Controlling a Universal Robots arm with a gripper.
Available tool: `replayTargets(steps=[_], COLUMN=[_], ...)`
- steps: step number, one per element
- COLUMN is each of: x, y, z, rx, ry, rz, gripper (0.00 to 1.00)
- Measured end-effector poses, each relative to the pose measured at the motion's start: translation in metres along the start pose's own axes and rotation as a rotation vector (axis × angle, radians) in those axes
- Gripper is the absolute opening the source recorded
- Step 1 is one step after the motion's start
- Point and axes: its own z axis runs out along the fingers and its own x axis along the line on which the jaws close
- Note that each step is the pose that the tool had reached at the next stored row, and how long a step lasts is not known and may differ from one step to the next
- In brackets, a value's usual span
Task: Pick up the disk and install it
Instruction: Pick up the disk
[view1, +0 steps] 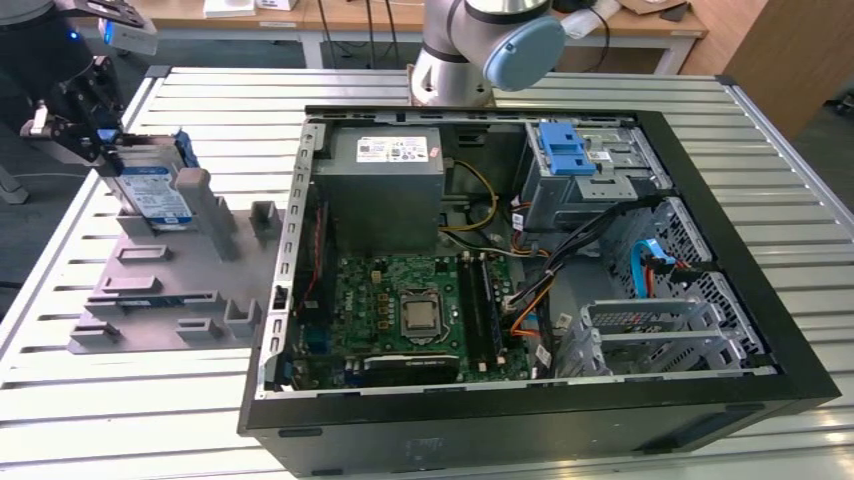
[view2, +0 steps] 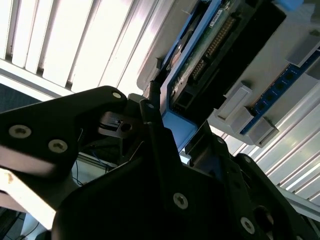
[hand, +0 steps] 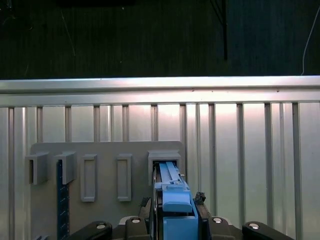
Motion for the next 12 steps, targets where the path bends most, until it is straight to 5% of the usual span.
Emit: replayTargets(steps=[4, 12], x=[0.0000, 0.0000], y=[0.0000, 0.0000], z=[-0.0001, -0.0001], rx=[-0.0001, 0.0000], ry=[0.0000, 0.0000], rz=[0.000, 0.000], gripper=[0.37, 0.37])
